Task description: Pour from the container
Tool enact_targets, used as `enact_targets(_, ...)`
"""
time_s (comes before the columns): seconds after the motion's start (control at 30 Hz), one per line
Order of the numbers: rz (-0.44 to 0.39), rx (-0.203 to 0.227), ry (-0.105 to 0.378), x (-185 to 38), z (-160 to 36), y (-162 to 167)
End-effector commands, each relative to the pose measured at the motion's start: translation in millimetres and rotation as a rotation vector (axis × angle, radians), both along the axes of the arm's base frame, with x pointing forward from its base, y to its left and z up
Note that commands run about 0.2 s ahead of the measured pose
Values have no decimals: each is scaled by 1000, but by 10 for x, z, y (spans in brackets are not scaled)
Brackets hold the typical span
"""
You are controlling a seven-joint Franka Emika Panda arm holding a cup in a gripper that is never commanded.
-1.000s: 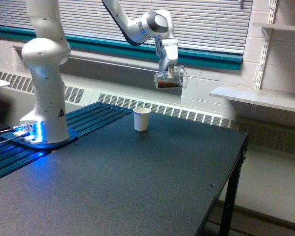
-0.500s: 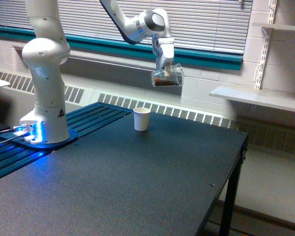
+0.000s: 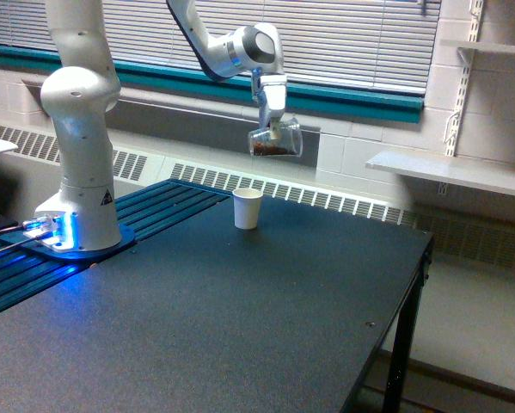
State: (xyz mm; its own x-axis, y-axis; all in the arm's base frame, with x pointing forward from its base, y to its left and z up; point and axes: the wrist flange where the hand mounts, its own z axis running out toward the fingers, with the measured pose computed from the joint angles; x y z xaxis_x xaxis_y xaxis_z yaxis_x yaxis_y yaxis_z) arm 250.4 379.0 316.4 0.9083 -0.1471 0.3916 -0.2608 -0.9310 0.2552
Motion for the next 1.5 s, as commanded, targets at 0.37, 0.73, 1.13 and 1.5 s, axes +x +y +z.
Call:
enact_targets(0.37,-120,-9,6,-439,-108,-262)
enact_targets(0.73,-164,2,30,-699,-249,-356)
enact_targets(1.13,-216,27,67,-881,-467,-510)
enact_targets(1.5,-223,37,99,-889,-608,-580)
